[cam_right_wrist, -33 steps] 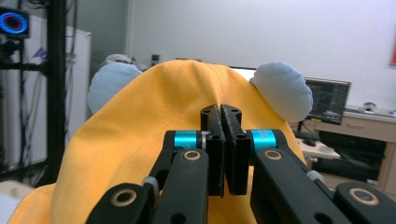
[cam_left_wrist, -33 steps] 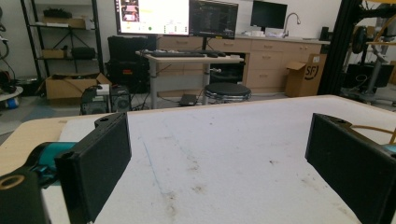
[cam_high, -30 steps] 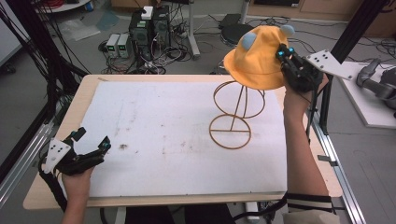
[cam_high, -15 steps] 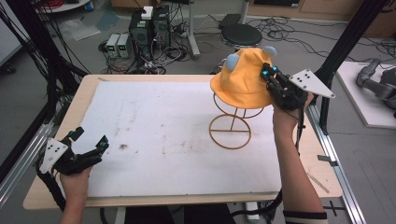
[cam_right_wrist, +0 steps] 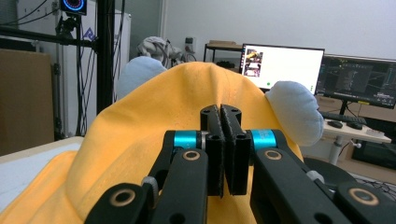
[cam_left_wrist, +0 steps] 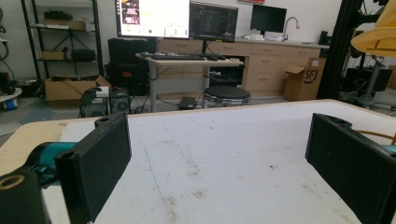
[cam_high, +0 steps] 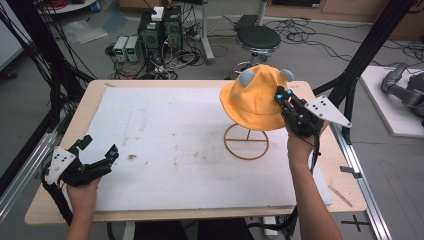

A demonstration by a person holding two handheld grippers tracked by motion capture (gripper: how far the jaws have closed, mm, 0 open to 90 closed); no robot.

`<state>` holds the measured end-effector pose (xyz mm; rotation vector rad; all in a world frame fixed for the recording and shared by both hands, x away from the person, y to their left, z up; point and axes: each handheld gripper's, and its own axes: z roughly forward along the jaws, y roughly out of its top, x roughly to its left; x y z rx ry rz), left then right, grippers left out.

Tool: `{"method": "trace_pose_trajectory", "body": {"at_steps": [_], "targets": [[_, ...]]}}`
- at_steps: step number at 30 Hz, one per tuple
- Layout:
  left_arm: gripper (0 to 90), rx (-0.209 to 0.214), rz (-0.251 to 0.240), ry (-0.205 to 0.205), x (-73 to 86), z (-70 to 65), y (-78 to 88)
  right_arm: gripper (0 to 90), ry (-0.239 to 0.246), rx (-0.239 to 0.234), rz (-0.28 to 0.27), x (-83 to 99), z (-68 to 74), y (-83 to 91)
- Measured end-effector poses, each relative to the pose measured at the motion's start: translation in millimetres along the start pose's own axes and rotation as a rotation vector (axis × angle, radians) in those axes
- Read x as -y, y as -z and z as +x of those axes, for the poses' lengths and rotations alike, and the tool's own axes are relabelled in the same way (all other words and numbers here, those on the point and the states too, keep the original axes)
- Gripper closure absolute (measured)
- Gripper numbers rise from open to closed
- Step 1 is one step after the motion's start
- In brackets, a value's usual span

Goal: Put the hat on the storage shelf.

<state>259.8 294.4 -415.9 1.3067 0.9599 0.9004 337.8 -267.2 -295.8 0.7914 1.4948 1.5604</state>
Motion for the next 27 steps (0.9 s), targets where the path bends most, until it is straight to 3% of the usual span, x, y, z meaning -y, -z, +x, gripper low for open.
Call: {"method": "trace_pose_trajectory", "body": {"at_steps": [10,14,15,16,20,27], "targets": [[7.4,0.004,-0.003,0.000,-0.3,-2.1,-3.8,86.6,0.022,-0.010,0.010,4.2,5.9,2.6],[7.4,0.003,-0.001,0.004,-0.1,-1.5,-3.7,69.9,0.040,0.023,-0.013,3.1,10.2,6.0],[7.4,0.002,0.000,0.003,0.1,-1.4,-3.7,59.9,0.031,0.054,-0.025,2.5,10.2,7.9],[7.4,0.002,0.000,0.004,0.2,-1.3,-3.6,59.9,0.031,0.054,-0.025,2.5,10.2,7.9],[7.4,0.001,-0.005,0.005,-0.7,-1.2,-2.9,41.6,-0.015,0.114,-0.059,2.2,7.8,16.3],[7.4,-0.003,-0.006,0.009,-1.4,-1.0,-3.2,21.0,-0.072,0.194,-0.097,4.0,-2.7,41.9]]}}
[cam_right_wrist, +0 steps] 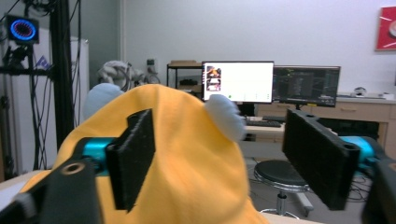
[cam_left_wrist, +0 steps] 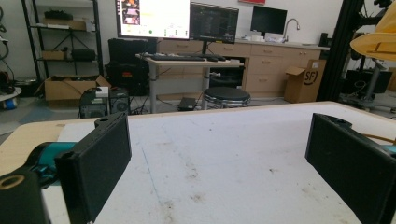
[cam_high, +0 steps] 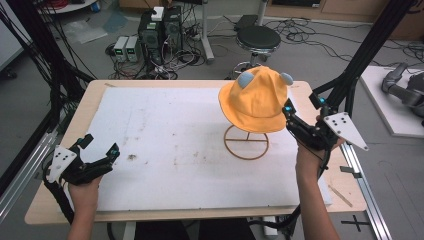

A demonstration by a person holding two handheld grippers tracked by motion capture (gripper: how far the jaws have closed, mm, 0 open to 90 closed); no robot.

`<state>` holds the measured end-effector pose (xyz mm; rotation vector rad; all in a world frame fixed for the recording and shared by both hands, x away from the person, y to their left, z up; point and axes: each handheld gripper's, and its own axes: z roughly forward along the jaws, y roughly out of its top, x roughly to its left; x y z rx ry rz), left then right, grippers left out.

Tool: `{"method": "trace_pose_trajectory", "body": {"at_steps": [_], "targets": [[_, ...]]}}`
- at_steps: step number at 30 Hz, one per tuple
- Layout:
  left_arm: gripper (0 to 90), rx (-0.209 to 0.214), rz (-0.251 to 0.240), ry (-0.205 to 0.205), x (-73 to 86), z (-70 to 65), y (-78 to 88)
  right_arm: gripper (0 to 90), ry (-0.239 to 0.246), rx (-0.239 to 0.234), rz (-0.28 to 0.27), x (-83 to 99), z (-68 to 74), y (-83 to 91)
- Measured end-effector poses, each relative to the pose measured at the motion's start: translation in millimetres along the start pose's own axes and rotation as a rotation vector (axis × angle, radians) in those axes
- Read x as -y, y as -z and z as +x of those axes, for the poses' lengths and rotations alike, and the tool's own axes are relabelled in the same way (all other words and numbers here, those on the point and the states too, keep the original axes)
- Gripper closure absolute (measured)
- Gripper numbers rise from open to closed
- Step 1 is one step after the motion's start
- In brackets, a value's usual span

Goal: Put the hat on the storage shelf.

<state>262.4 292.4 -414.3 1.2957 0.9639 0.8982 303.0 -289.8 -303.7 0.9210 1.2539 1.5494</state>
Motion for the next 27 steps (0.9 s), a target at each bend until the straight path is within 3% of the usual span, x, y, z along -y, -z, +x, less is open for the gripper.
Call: {"method": "trace_pose_trajectory", "body": {"at_steps": [2,6,10,14,21,24,27], "targets": [[7.4,0.000,-0.002,0.003,-0.3,-0.2,-0.7,15.7,-0.020,0.023,0.016,1.8,-6.4,7.8],[7.4,-0.002,-0.008,0.005,-1.2,0.4,-1.5,12.5,-0.015,0.044,0.008,9.0,-22.3,23.4],[7.4,-0.010,-0.004,0.010,-0.8,2.4,-2.3,12.2,-0.001,0.035,0.014,12.8,-36.0,38.0],[7.4,-0.017,-0.001,0.006,-0.8,3.8,-2.4,12.2,0.023,0.017,0.060,21.2,-46.4,53.6],[7.4,-0.015,0.008,0.000,0.9,3.4,-4.2,12.2,0.008,0.027,0.078,46.2,-56.4,68.8],[7.4,-0.012,0.016,-0.019,0.9,0.8,-5.8,12.2,0.013,0.016,0.121,60.6,-59.3,70.3],[7.4,-0.009,0.014,-0.028,-0.1,-0.7,-6.2,12.2,0.015,-0.005,0.130,67.2,-60.1,70.4]]}}
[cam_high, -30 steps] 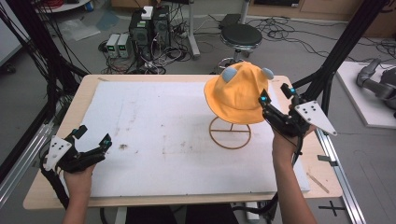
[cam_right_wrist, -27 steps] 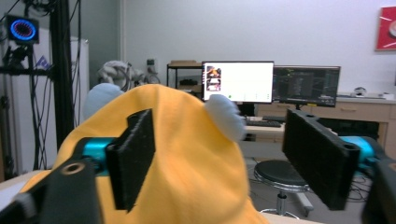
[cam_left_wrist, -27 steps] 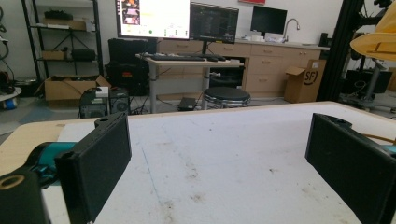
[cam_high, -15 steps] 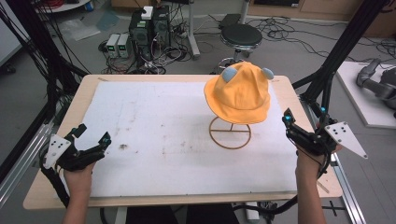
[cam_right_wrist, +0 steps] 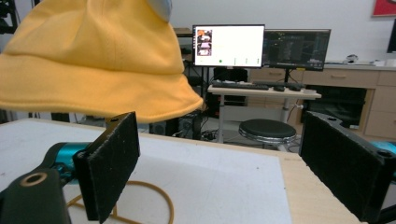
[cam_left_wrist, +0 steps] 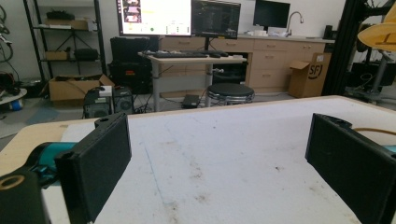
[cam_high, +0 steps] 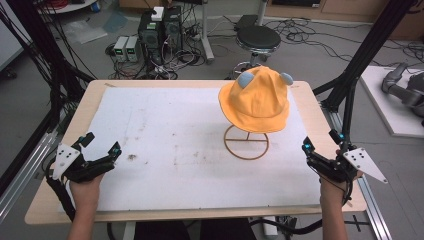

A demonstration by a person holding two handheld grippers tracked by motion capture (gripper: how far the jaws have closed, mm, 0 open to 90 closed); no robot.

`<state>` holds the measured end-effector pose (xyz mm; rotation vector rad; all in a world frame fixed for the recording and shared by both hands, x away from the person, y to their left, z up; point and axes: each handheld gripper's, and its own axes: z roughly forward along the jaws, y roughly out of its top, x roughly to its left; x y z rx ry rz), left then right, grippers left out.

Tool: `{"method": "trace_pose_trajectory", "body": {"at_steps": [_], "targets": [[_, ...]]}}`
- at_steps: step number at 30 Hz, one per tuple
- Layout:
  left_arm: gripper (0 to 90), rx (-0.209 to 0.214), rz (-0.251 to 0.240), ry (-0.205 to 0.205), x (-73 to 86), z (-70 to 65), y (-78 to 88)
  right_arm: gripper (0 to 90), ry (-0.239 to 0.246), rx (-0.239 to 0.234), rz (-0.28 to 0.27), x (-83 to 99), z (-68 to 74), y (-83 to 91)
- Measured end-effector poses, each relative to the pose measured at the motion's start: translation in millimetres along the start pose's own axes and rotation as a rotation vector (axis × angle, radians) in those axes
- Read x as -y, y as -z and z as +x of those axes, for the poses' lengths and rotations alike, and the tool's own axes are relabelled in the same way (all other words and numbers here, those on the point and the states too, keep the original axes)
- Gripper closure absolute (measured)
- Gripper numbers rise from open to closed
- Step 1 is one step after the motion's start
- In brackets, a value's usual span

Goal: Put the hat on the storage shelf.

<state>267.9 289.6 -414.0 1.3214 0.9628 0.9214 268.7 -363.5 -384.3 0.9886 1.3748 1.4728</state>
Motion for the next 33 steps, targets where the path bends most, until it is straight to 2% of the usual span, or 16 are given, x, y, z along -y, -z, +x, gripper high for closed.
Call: {"method": "trace_pose_trajectory", "body": {"at_steps": [3,9,18,22,33], "targets": [[7.4,0.004,-0.001,0.008,0.3,-0.5,-0.7,12.2,-0.009,-0.020,0.010,2.3,3.0,-0.6],[7.4,0.007,-0.002,0.015,1.2,-0.2,-0.5,12.2,0.015,-0.057,0.023,6.7,8.1,-3.4],[7.4,0.009,-0.006,0.023,1.4,-1.2,-0.7,12.2,0.015,-0.048,0.021,10.0,0.1,0.2],[7.4,0.013,-0.009,0.021,0.7,-3.3,-1.0,12.2,-0.009,-0.044,0.009,10.1,-3.5,3.0],[7.4,0.018,-0.011,0.032,0.6,-0.1,0.6,12.2,0.000,-0.078,0.012,10.8,0.6,0.8]]}}
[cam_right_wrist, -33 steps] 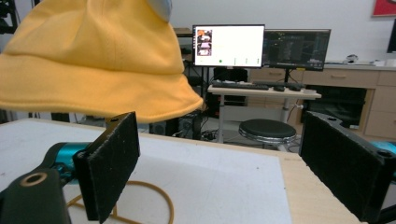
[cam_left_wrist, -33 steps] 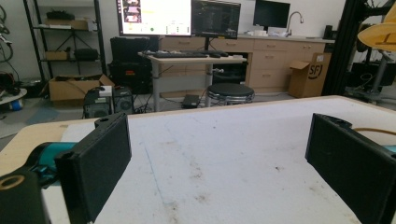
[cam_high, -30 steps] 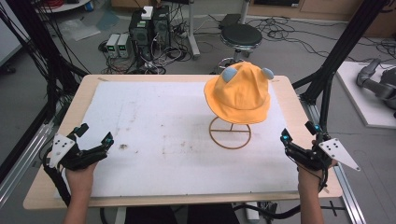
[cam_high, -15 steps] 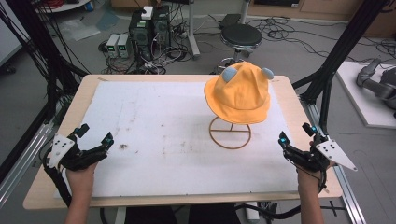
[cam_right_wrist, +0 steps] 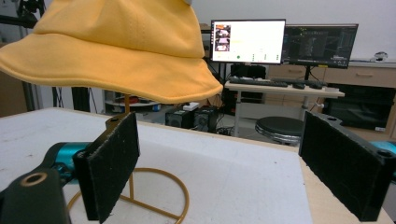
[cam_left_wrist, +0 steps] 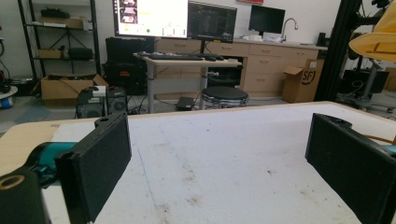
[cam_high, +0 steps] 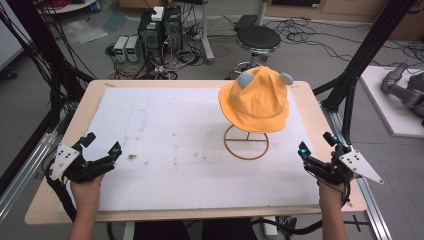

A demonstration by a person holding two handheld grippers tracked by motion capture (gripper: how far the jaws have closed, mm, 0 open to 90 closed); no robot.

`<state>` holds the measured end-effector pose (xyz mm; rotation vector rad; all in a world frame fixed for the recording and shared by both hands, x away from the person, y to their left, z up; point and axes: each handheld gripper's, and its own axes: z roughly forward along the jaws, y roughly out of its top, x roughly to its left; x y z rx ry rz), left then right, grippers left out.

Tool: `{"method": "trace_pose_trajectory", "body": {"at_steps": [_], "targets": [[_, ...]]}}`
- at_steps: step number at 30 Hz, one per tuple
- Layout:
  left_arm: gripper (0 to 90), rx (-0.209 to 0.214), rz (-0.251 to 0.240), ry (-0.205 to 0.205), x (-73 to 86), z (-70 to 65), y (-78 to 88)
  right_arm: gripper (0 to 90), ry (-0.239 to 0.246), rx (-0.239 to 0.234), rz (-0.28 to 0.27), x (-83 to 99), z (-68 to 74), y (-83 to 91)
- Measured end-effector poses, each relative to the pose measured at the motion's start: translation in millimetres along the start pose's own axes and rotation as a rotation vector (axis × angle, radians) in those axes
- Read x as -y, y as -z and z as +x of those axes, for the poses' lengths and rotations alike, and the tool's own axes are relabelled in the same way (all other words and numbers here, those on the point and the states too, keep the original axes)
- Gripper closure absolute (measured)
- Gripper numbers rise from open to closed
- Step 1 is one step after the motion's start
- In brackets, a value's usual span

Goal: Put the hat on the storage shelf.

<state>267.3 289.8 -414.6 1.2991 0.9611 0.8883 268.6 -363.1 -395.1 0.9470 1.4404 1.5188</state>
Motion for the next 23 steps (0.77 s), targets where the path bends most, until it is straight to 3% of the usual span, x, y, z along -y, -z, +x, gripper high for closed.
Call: {"method": "trace_pose_trajectory", "body": {"at_steps": [23], "targets": [[7.4,0.004,-0.010,-0.001,-2.7,0.0,0.3,12.2,-0.051,-0.021,0.009,1.8,-3.3,-0.9]]}}
